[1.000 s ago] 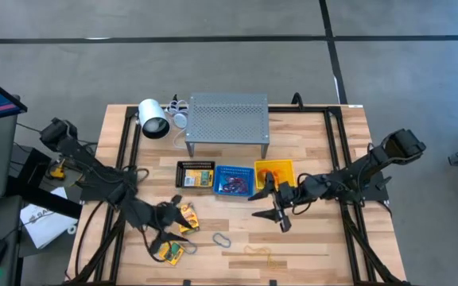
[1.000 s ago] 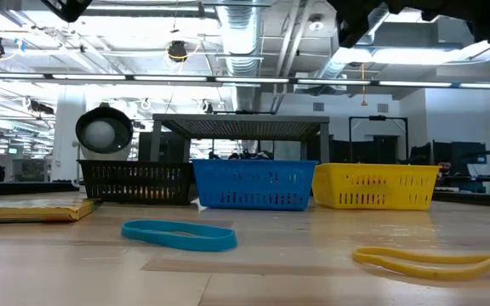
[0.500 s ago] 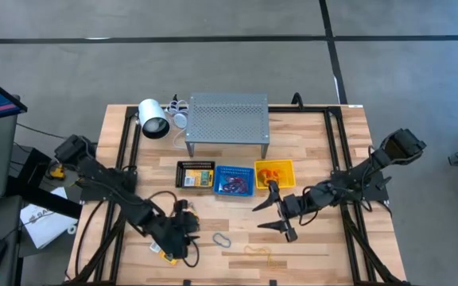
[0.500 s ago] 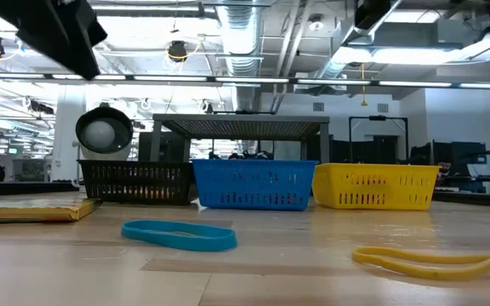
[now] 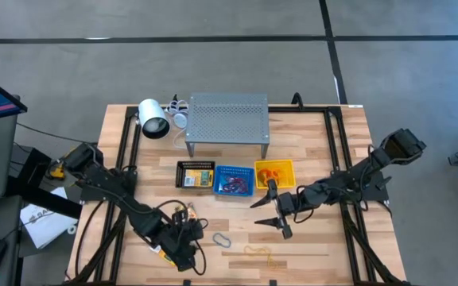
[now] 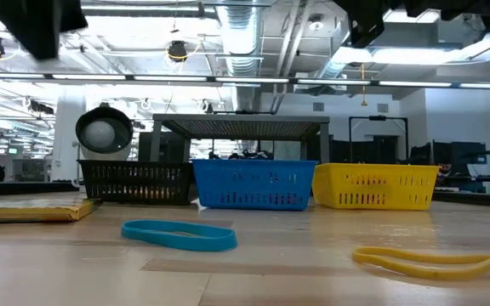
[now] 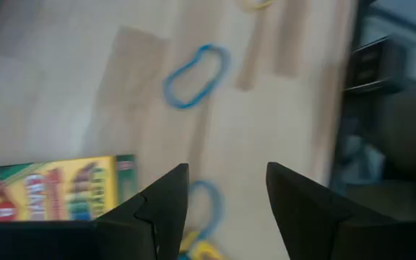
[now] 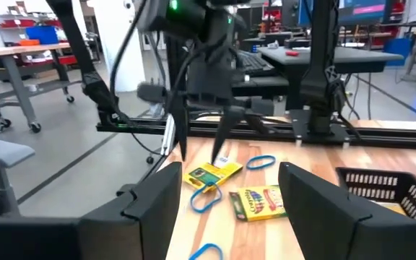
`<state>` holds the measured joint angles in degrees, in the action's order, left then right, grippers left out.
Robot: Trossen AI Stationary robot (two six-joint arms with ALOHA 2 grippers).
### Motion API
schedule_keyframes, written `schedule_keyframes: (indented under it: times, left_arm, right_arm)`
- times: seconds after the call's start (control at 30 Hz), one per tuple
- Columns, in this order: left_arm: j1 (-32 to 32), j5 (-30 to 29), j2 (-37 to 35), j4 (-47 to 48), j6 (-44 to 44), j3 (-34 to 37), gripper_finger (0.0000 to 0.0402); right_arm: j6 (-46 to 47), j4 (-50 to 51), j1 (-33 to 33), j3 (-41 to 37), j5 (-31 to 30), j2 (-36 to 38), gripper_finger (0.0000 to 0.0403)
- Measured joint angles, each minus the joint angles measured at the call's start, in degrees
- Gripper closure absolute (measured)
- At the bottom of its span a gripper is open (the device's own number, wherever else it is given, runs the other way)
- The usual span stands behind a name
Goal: Pick & Place Office Desk Supplies
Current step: Put the top box of crayons into the black bin
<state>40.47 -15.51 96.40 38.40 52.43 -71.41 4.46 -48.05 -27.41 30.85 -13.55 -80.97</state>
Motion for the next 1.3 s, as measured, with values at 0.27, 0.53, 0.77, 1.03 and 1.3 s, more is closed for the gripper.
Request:
schedule_keyframes:
  times: [0.27,0.53,0.77,1.03,1.3]
  left_arm:
    - [0.7,-0.1,-2.1,-2.9,-0.5,-2.2,0.022]
    - [0.2,-7.8,-3.6,-15.0,-3.3,-2.2,0.022]
    - [-1.3,-13.1,-3.6,-25.2,-4.0,-2.2,0.022]
    - [2.5,-18.7,-3.6,-24.2,-3.3,-2.1,0.022]
    - [5.0,-17.7,-3.5,-13.0,8.7,-2.1,0.022]
  right_arm:
    - [0.3,0.0,-1.6,0.0,0.2,0.0,0.0176]
    - [1.6,0.2,-4.6,0.0,1.9,0.0,0.0176]
    - [1.6,0.9,-6.7,0.0,1.9,0.0,0.0176]
    - [3.1,0.9,-7.1,0.0,1.9,0.0,0.0176]
    - [2.8,0.9,-7.1,0.0,1.7,0.0,0.0176]
